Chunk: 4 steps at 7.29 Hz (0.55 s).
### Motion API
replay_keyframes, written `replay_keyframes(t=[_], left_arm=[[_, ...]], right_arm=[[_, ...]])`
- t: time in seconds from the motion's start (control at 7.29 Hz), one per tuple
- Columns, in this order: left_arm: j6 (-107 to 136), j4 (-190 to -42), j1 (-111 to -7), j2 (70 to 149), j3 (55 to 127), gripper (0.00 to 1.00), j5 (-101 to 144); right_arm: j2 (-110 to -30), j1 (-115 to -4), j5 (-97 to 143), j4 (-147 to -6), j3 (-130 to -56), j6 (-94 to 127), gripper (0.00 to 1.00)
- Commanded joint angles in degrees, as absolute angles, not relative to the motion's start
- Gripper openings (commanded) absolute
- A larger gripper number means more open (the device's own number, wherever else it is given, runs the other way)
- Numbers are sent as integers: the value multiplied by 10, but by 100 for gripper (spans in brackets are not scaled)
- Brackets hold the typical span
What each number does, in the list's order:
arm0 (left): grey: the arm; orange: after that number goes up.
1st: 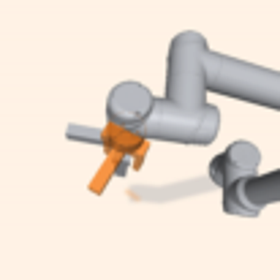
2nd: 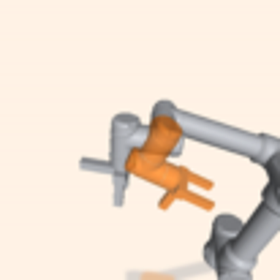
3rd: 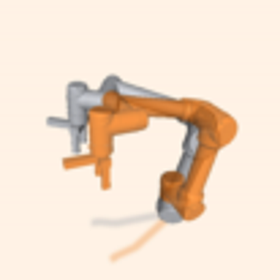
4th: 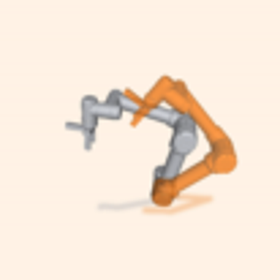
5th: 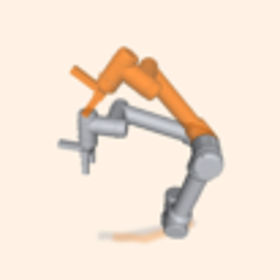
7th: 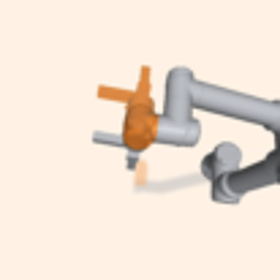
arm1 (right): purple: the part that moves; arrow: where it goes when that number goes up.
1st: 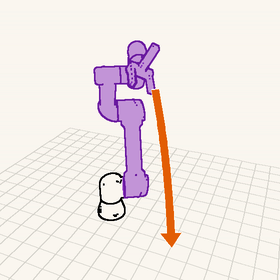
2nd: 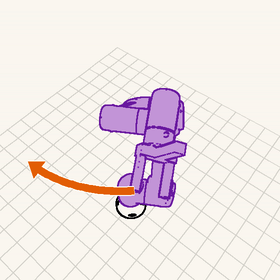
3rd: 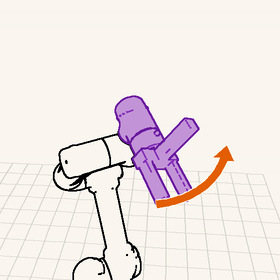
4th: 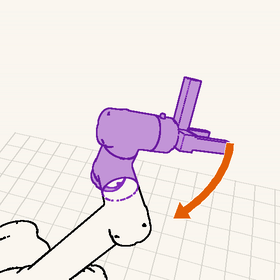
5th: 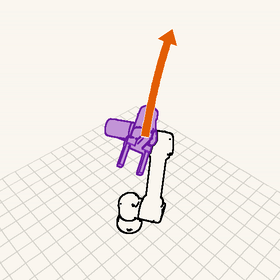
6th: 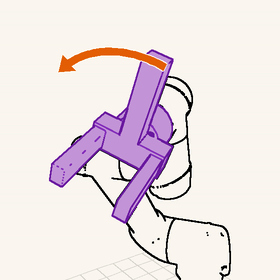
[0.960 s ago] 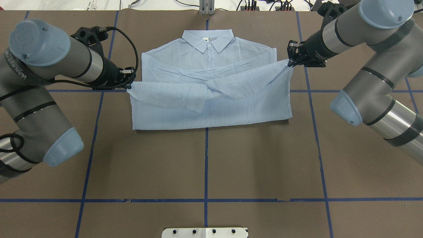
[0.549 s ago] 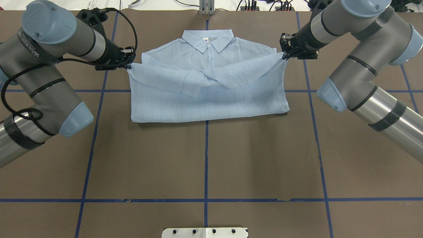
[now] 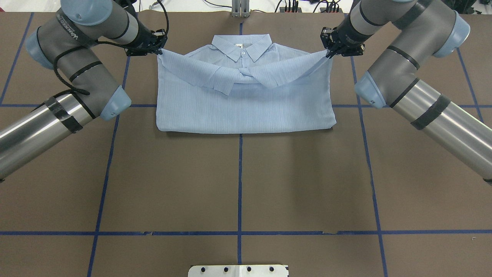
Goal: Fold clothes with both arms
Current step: 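Lift the hem and fold it toward the collar with both grippers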
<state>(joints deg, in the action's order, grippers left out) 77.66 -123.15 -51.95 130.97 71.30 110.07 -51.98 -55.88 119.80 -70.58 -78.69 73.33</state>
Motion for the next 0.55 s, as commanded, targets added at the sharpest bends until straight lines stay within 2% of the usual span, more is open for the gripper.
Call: replay_keyframes(t=[0.0,0.41], left_arm=[[775,-1268,-528,1324,662,0,1100],[774,-1267,-536,1320,661,0,1100]], right_arm=[[-477,-565,1197,-706,-730,722,0],[-456,-560,1187,-705,-683,700,0]])
